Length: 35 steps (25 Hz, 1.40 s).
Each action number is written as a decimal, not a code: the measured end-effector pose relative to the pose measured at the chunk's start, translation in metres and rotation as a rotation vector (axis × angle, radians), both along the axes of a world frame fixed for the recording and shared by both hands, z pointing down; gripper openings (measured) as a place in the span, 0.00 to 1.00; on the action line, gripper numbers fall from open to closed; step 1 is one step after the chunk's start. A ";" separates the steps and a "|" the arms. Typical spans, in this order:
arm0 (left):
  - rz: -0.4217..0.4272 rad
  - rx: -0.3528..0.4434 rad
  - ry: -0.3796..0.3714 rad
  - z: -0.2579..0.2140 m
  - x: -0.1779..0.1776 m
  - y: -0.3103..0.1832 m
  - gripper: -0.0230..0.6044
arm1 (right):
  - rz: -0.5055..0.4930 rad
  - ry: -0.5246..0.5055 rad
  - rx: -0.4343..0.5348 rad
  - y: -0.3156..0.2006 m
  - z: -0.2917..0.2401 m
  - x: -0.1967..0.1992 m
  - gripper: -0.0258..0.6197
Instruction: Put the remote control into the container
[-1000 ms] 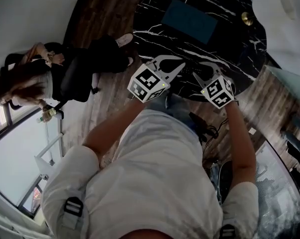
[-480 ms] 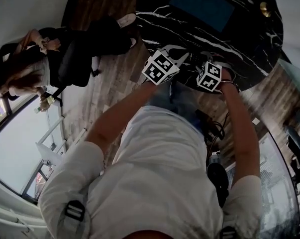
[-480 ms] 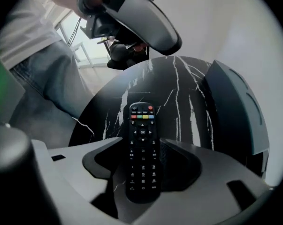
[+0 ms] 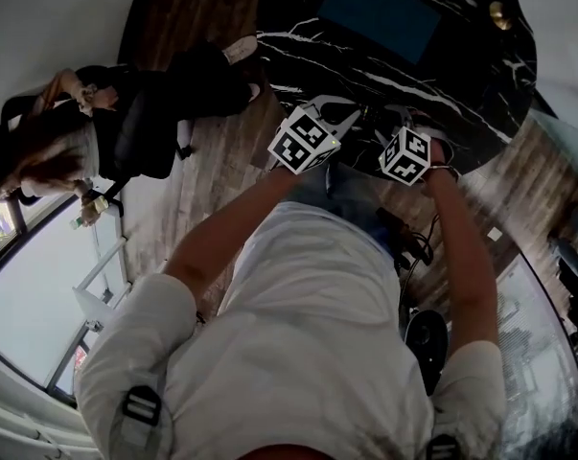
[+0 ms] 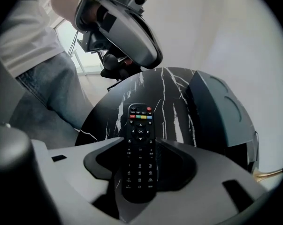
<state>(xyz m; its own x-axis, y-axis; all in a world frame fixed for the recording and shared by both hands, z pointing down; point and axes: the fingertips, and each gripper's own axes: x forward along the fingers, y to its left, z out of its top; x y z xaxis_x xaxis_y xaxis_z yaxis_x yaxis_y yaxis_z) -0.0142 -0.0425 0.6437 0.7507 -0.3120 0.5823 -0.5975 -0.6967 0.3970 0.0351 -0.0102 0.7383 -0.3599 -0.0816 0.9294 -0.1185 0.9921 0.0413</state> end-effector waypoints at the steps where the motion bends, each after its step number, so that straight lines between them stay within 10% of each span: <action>1: 0.002 0.014 0.010 -0.010 0.002 -0.001 0.05 | 0.005 -0.008 0.017 -0.001 -0.010 0.000 0.36; 17: 0.063 0.096 0.088 -0.091 0.036 -0.005 0.05 | 0.141 -0.051 0.177 -0.006 -0.105 0.031 0.36; 35: 0.162 0.209 0.101 -0.116 0.116 -0.091 0.05 | 0.270 0.052 0.315 -0.125 -0.119 0.135 0.36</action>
<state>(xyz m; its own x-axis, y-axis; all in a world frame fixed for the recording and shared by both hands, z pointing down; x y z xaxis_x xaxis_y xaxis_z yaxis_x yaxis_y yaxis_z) 0.1014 -0.1333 0.5281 0.8514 -0.2886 0.4379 -0.4363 -0.8532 0.2859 0.1699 -0.1354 0.6191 -0.2395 -0.4503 0.8602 -0.3626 0.8633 0.3510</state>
